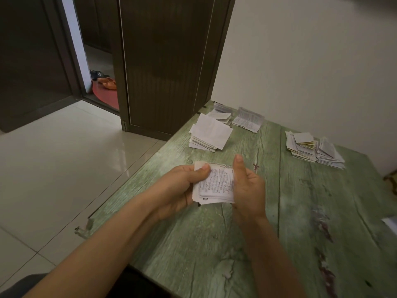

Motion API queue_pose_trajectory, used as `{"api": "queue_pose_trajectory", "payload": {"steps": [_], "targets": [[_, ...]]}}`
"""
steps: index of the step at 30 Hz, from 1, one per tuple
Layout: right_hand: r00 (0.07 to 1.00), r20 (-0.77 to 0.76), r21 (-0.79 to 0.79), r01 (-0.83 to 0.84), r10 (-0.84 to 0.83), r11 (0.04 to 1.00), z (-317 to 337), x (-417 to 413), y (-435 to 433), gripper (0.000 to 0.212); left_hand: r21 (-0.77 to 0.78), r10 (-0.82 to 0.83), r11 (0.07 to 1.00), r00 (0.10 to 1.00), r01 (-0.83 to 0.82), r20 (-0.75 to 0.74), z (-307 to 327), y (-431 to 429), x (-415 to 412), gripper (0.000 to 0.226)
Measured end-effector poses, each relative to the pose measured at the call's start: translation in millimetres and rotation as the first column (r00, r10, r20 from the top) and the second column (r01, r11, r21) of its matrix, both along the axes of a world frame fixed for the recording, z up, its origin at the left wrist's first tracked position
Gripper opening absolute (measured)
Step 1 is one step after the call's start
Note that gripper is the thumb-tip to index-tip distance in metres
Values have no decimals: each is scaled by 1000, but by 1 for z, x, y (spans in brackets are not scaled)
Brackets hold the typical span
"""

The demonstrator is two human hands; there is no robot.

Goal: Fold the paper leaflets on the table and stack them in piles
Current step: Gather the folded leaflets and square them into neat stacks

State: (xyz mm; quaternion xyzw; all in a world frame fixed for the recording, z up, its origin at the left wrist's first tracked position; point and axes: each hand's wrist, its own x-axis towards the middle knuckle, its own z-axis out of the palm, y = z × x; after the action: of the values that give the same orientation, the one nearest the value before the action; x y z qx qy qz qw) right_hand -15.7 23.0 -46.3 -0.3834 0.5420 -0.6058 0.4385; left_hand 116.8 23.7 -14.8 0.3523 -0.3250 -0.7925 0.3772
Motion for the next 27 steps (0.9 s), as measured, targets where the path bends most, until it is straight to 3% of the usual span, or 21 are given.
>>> {"api": "queue_pose_trajectory", "payload": {"steps": [3, 5, 8, 11, 13, 15, 18, 20, 22, 24, 25, 27], "targets": [[998, -58, 40, -10, 12, 999, 0, 1, 1, 72, -189, 56, 982, 960, -3, 274, -1, -3, -3, 23], [988, -150, 37, -42, 48, 998, 1, -9, 0, 52, -349, 130, 936, 877, 46, 463, 0, -7, -3, 24], [961, -179, 79, -201, 212, 976, 7, -30, 3, 17, -389, 116, 910, 813, 144, 571, 5, -18, 4, 24], [919, -192, 137, -322, 344, 937, 10, -38, 5, 10, -386, 73, 900, 803, 203, 592, 6, -24, 9, 24], [930, -247, 148, -242, 273, 959, 10, -33, 3, 10, -387, 75, 901, 809, 195, 582, 4, -26, 8, 23], [964, -214, 136, -130, 157, 982, 7, -29, -1, 11, -352, 121, 934, 862, 70, 492, -1, -28, 1, 18], [998, -22, 130, -58, 62, 990, 5, -22, -3, 14, -45, 213, 977, 972, -209, 96, -7, -28, -17, 11], [994, 2, 120, -108, 109, 987, 6, -12, -2, 11, 110, 338, 936, 941, -334, -27, -9, -30, -27, 13], [993, -107, 87, -46, 56, 995, 11, -2, -10, 8, 209, 483, 858, 876, -468, -20, -10, -36, -28, 9], [913, -383, -33, 140, -142, 990, 17, -2, -28, 13, 271, 588, 770, 808, -577, 49, -9, -42, -22, 5], [804, -551, -114, 194, -224, 974, 22, -3, -39, 21, 287, 610, 743, 788, -604, 79, -9, -45, -17, 7], [513, -818, -239, 106, -259, 965, 33, -6, -67, 39, 320, 620, 724, 780, -611, 88, -9, -50, -8, 6]]}}
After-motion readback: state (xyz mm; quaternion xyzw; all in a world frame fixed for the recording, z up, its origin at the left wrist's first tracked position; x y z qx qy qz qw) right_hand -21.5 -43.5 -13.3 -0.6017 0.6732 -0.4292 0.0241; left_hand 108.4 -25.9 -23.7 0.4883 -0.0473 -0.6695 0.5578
